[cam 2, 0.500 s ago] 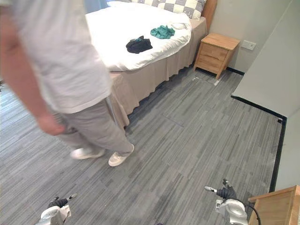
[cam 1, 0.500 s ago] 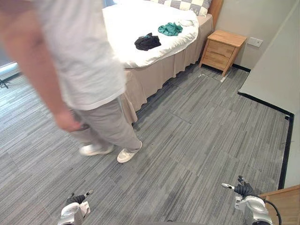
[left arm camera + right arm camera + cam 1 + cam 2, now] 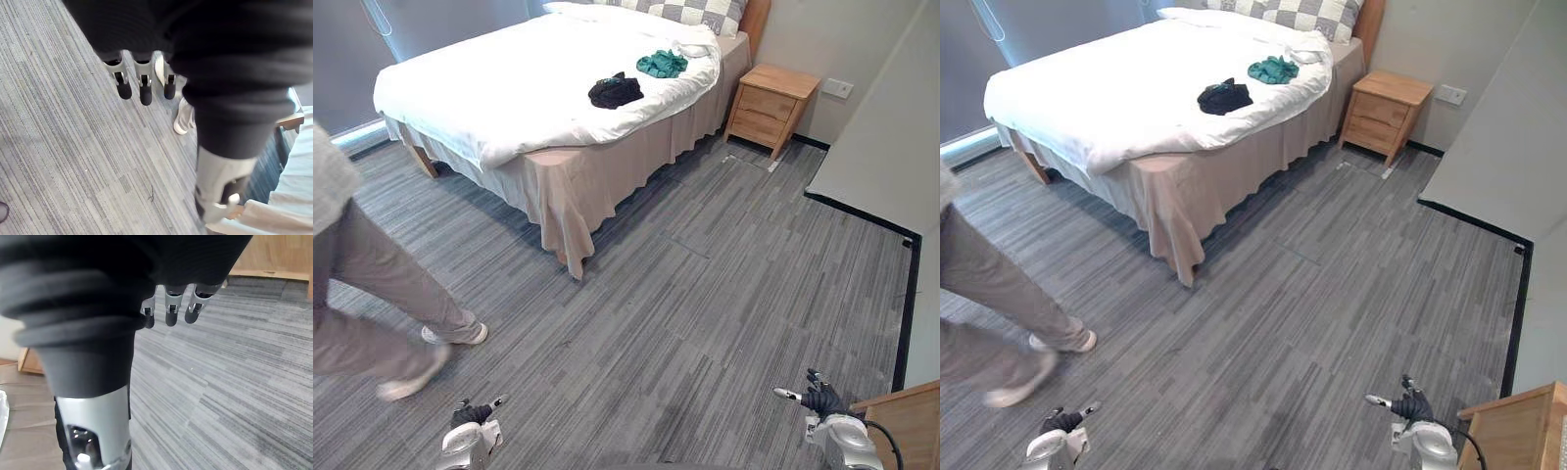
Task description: Tidy the bed and pick cloth on bed and put in laundry
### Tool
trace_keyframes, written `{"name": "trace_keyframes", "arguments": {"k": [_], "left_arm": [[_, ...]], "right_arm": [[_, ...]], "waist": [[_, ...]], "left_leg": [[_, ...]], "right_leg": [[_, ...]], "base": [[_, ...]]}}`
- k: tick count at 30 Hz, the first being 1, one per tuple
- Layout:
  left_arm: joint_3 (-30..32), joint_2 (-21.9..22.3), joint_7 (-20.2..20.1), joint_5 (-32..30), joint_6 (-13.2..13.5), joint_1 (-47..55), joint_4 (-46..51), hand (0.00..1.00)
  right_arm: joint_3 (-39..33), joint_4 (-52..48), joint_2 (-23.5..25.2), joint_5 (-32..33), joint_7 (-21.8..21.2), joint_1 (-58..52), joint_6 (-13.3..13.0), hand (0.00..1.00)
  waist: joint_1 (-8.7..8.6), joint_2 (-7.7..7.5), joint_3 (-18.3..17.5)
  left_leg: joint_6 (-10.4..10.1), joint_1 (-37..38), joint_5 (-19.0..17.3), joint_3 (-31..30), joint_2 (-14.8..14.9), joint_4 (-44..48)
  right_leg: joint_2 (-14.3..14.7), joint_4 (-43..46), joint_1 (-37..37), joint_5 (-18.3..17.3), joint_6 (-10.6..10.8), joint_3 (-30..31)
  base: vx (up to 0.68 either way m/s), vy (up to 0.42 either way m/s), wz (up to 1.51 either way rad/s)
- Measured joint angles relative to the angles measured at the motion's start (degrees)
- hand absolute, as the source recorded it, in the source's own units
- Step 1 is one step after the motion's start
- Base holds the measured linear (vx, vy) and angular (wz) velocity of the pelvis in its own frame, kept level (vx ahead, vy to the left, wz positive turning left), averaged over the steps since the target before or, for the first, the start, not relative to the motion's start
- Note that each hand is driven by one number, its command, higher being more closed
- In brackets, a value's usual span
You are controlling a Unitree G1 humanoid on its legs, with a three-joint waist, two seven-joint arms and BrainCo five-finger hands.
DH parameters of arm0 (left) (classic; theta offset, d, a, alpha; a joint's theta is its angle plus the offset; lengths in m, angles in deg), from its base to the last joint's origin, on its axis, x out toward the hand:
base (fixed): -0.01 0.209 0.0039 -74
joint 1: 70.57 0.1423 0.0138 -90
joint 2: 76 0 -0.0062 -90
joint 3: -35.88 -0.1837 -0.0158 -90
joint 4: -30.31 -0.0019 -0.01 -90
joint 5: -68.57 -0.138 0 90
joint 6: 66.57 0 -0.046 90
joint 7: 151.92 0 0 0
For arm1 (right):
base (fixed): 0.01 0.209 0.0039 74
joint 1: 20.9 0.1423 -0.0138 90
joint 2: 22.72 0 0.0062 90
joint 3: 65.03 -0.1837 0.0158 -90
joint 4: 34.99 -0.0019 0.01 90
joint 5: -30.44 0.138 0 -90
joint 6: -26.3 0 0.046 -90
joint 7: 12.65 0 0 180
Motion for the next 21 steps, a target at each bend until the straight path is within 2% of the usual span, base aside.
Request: {"name": "trace_keyframes", "arguments": {"k": [13, 16, 17, 18, 19, 21], "left_arm": [[-0.01, 1.57, -0.07, 1.33, 0.15, 0.93, -0.02, 0.0], [-0.76, 1.81, -0.02, 1.33, 0.07, 0.76, -0.03, 0.0], [-2.0, 1.8, -0.01, 1.37, 0.07, 0.7, -0.03, 0.0], [-2.26, 1.84, 0.0, 1.71, 0.03, 0.74, -0.05, 0.0], [-2.61, 1.69, 0.02, 2.44, -0.03, 0.86, -0.11, 0.0], [-2.64, 1.31, 0.03, 2.45, -0.04, 1.16, -0.1, 0.0]], "right_arm": [[0.33, 0.13, 2.99, 0.02, -0.02, -2.24, 1.22, 0.0], [0.33, 0.13, 3.15, 0.14, -0.2, -1.5, 1.5, 0.0], [0.35, 0.13, 3.25, 0.15, -0.29, -1.37, 1.66, 0.0], [0.37, 0.13, 3.45, 0.15, -0.37, -1.39, 1.81, 0.0], [0.36, 0.14, 4.26, 0.15, -0.61, -2.04, 2.13, 0.0], [0.37, 0.73, 5.68, 0.12, -0.81, -3.31, 2.48, 0.0]], "waist": [[-0.14, -0.59, -0.83], [-0.05, -0.14, 0.4], [-0.05, 0.01, 1.61], [-0.05, 0.07, 2.32], [-0.14, -0.41, 3.27], [-0.23, -1.39, 3.49]], "left_leg": [[0.34, 0.6, 0.23, 0.68, 0.05, -0.67], [0.82, 1.07, 0.03, 2.38, 0.36, -0.52], [1.58, 1.81, -0.24, 3.09, 0.52, -0.28], [2.33, 2.24, -0.72, 3.3, 0.59, -0.03], [2.97, 3.54, -1.46, 3.7, 0.36, 0.11], [3.24, 4.55, -2.55, 3.82, -0.69, 0.06]], "right_leg": [[0.25, -0.09, 0.05, 0.4, -0.56, 0.26], [-0.48, 9.34, -4.37, -2.59, 1.72, 0.04], [-1.06, 15.4, -6.39, -3.8, 3.63, -0.28], [-1.62, 19.99, -7.96, -4.43, 4.49, -0.76], [-3.35, 28.4, -10.87, -4.69, 4.6, -2.5], [-5.93, 36.63, -14.14, -4.83, 3.61, -4.77]], "base": [[-0.04, -0.032, -0.03], [-0.05, 0.006, -0.22], [-0.08, 0.029, -0.16], [-0.12, 0.04, -0.15], [-0.11, 0.038, -0.06], [-0.03, 0.036, -0.05]]}}
